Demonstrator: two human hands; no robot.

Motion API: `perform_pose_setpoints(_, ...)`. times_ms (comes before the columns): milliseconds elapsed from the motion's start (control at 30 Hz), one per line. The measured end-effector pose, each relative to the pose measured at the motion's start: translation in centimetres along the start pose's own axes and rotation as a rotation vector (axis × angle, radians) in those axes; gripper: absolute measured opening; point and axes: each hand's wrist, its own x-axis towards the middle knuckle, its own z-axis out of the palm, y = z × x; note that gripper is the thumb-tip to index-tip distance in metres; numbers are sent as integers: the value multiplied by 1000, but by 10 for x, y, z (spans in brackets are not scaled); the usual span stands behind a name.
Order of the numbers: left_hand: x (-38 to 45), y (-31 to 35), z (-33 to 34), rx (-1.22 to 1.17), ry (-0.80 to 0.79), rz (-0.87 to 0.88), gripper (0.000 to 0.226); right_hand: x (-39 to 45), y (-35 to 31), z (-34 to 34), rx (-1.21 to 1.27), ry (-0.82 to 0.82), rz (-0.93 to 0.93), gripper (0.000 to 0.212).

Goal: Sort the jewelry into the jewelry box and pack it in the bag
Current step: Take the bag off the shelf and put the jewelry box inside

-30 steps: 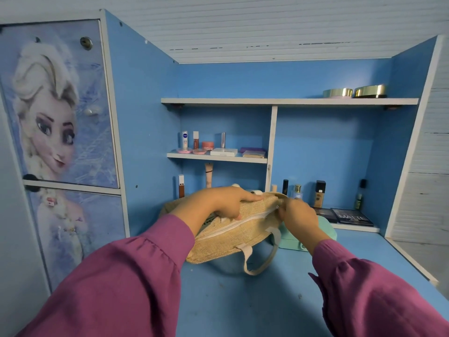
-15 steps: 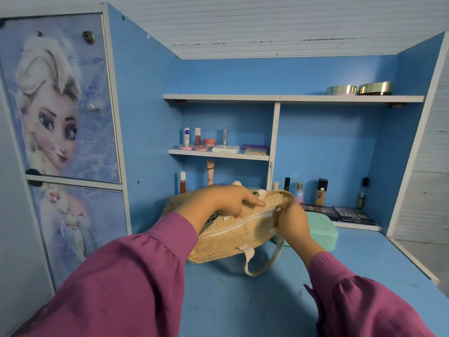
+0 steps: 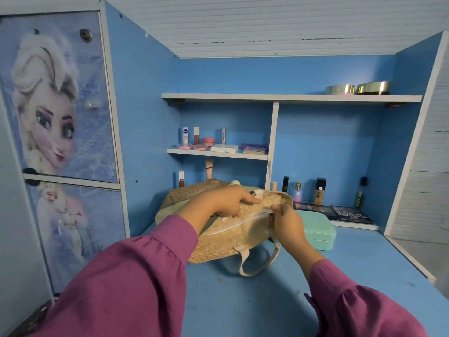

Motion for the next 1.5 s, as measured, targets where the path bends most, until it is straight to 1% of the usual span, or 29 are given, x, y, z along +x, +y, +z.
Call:
perform_pose_setpoints(100,1,-1,-1,-18,23,-5,76,-5,2,9,-1,17,-77,29)
perform_pose_setpoints(167,0,-1,-2,-10,38,-2,74,-8,3,14,-32,27,-96,31)
perform_pose_setpoints(267,0,0,-4,-5,63,-5,73,-19,0,23,-84,7,-163,30)
perform_pose_setpoints(400,-4,10,-10,-7,75,-16,70,-42,-10,39,-92,-55,-268,25)
perform_pose_setpoints(500,-4,17,-14,7,96,-14,68,-57,-14,47,-135,-50,-368,30)
perform_pose_setpoints(600,1,20,-15,0,126,9,69,-79,-20,56,-158,-130,-490,29)
perform_pose_setpoints(700,4,20,-13,-1,120,25,70,-92,-25,65,-53,-198,-587,25)
perform_pose_setpoints(733,4,19,-13,-4,121,24,71,-91,-25,65,-42,-224,-584,24)
perform_pose_setpoints(800,3,16,-13,-10,128,2,71,-85,-23,59,-39,-333,-546,18)
perform_pose_setpoints(833,2,14,-13,-14,133,-2,71,-81,-21,56,-42,-374,-524,19)
perform_pose_setpoints(900,0,14,-15,-19,139,-4,72,-73,-22,47,-88,-396,-494,25)
perform_pose_setpoints(967,-4,17,-19,-19,141,-1,76,-63,-28,41,-227,-340,-475,26)
perform_pose_setpoints(1000,-6,20,-22,-11,142,1,77,-56,-30,38,-313,-337,-443,27)
perform_pose_setpoints(1033,-7,22,-24,10,146,1,77,-49,-34,38,-396,-360,-423,31)
perform_pose_setpoints(1100,-9,27,-29,57,144,-9,77,-36,-39,44,-577,-459,-396,44)
perform_pose_setpoints(1167,-11,30,-33,96,148,-17,80,-25,-37,55,-696,-545,-364,66)
perform_pose_setpoints(1200,-11,30,-34,112,159,-22,81,-18,-33,63,-722,-590,-326,73)
perform_pose_setpoints(1267,-13,28,-40,151,202,-31,80,-15,-29,68,-764,-696,-249,75)
perform_pose_setpoints(1333,-16,25,-47,183,252,-31,79,-16,-19,69,-814,-744,-284,91)
perform_pose_setpoints(1367,-18,23,-51,177,270,-33,78,-17,-18,67,-834,-751,-276,89)
perform_pose_setpoints(1433,-23,20,-58,158,296,-39,74,-22,-19,63,-823,-746,-242,63)
perform_pose_setpoints(1500,-27,19,-64,155,318,-41,73,-24,-18,57,-825,-743,-252,53)
